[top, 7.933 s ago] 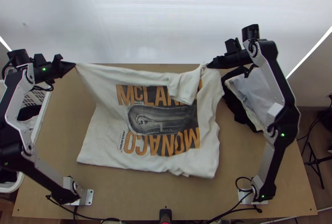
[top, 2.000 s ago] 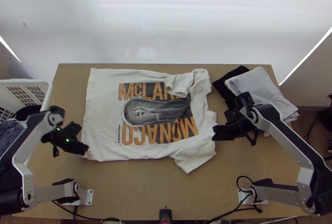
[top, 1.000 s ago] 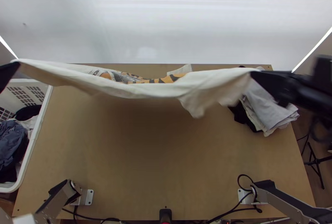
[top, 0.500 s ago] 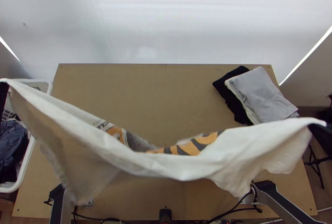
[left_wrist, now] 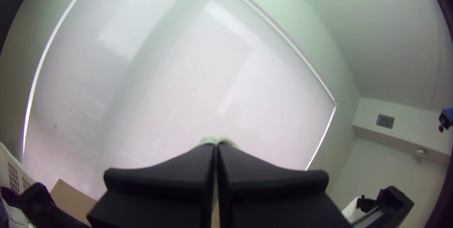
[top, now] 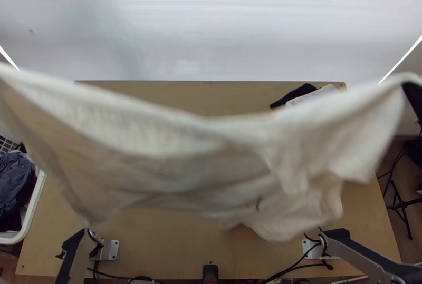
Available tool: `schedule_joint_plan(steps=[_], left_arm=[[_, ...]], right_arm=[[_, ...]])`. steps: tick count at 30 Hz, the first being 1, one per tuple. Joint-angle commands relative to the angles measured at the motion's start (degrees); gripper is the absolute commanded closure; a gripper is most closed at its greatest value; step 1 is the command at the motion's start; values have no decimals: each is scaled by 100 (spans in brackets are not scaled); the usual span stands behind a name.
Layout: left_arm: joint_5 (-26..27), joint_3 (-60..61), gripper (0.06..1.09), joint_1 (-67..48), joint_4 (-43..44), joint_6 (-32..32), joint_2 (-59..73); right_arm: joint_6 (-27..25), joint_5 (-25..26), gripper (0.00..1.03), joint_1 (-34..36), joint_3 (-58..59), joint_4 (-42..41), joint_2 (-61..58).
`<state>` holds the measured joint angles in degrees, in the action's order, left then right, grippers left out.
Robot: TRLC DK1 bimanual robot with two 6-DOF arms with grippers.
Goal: Fold the t-shirt
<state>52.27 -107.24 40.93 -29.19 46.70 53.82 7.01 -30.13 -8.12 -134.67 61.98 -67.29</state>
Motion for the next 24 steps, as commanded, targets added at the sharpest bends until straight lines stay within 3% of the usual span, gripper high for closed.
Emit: schedule_joint_plan(steps=[1,3,6,8,12,18,22,24], left_arm=[[-314,-429,105,-120,282,481,1772],[-648,-974,105,-287,-412,279,2607],[-1430,-2240,105,-551,-1836,-521,3873],[-1905,-2372,105,-665,-1968,-811,4189],[-2520,-2380,105,-1184,-2346,-1418,4488],[-3460,-2380,105,-2010,-2917,-1681,4778],[-3540,-2416,105,-2537,-3198,-1752,4655],[-3320,-2407,105,-2686,-3128,-1655,4277]], right_arm=[[205,60,100,425,-191,-1047,-1428],[407,60,100,583,-332,-1135,-1929],[811,69,100,794,-376,-1293,-2561],[1092,69,100,900,-402,-1434,-2869],[1119,86,100,1023,-437,-1443,-3273],[1119,104,100,1093,-420,-1267,-3546],[1092,69,100,1067,-349,-1056,-3414],[1084,-125,100,1049,-261,-1056,-3080]])
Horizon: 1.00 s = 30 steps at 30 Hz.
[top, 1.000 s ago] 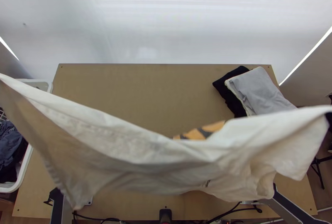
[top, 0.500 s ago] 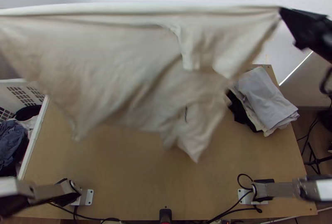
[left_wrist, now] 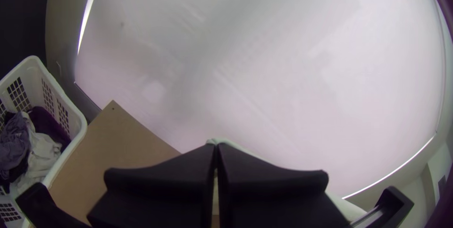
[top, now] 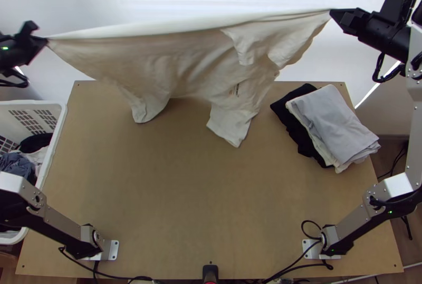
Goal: Fold the t-shirt
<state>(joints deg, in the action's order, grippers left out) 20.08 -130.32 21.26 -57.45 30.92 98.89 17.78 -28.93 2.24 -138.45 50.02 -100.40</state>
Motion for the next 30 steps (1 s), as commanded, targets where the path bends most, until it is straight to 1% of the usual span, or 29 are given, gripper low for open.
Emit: schedule_joint_plan(steps=[1,3,6,10,11,15,18,19,22,26,30], left_arm=[[-12,-99,105,-702,-188,37,-432],[111,-99,105,-605,76,301,-898],[585,-99,105,-139,349,740,-1610],[1403,-37,105,432,595,1162,-2665],[1455,-20,105,520,709,1259,-2928],[1455,33,105,546,894,1329,-3860],[1455,174,105,458,946,1470,-4458],[1447,218,105,353,946,1470,-4625],[1403,235,105,142,946,1584,-4871],[1350,235,105,19,946,1646,-4897],[1306,332,105,-7,946,1646,-4853]], right_arm=[[6,-421,100,13,178,140,451],[15,-720,100,13,293,175,943],[32,-1159,100,13,398,474,1761],[41,-1845,100,4,460,904,2807],[50,-1994,100,4,451,975,3053],[94,-2029,100,-101,266,1546,3879],[103,-1941,100,-92,169,1871,4327],[94,-1836,100,-92,178,2021,4450],[-64,-1748,100,-92,240,2346,4679],[-73,-1748,100,-92,231,2354,4670],[-73,-1757,100,-101,240,2135,4520]])
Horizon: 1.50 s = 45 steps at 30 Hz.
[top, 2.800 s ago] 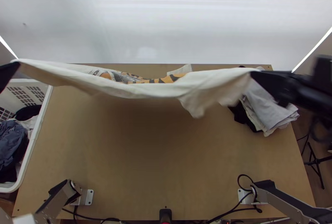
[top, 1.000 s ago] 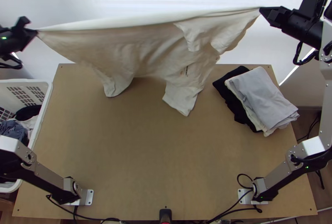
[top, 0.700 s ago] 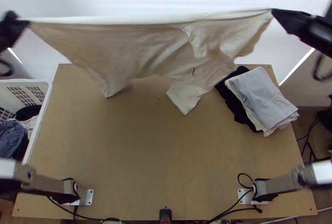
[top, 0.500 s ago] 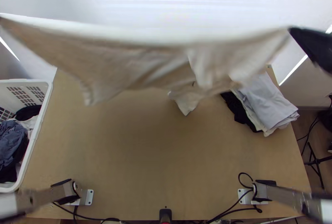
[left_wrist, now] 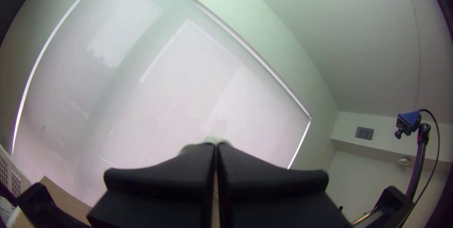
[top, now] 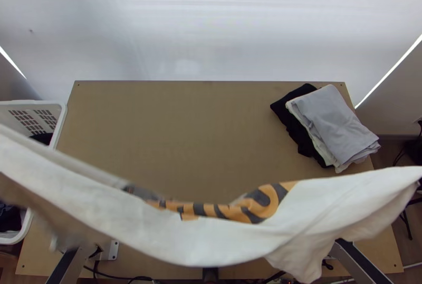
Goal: Fold the t-shirt
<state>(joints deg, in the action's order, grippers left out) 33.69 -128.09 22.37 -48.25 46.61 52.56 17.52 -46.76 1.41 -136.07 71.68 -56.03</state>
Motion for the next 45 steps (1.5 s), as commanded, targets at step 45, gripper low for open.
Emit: schedule_joint_plan(steps=[45], left_arm=[[-1339,5286,105,-892,2531,-2850,3586]], right_arm=[[-1312,1521,100,-879,3544,-2563,-4698]])
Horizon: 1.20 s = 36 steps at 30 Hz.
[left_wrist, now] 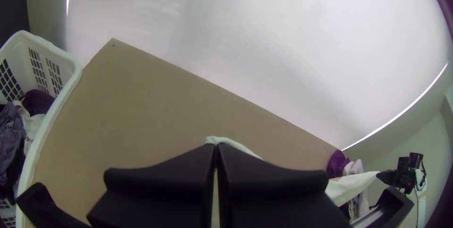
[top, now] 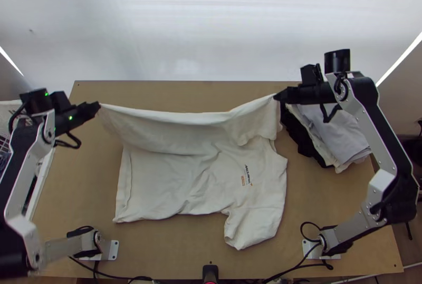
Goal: Fold the t-shirt
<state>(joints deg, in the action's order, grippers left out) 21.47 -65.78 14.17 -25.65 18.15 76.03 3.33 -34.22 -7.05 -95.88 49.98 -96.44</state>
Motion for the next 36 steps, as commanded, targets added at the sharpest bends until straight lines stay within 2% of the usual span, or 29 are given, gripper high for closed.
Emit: schedule_joint_plan(steps=[1,13,19,23,29,32,36], left_arm=[[-117,-1157,105,-64,271,-5,1459],[-478,-2299,105,-143,719,4,3304],[-557,-2229,105,-301,236,-119,3832],[-565,-1991,105,-328,139,-251,3796],[-504,-1675,105,-328,-177,-409,3287],[-469,-1605,105,-301,-582,-594,3111],[-434,-1244,105,-222,-669,-936,2838]], right_arm=[[115,275,100,-25,-599,-436,-779],[273,556,100,11,-2005,-480,-2335],[379,556,100,-42,-1952,-410,-2766],[387,548,100,-77,-1759,-375,-2775],[352,548,100,-104,-1548,162,-2485],[299,556,100,-112,-1285,390,-2265],[273,556,100,-130,-722,399,-1878]])
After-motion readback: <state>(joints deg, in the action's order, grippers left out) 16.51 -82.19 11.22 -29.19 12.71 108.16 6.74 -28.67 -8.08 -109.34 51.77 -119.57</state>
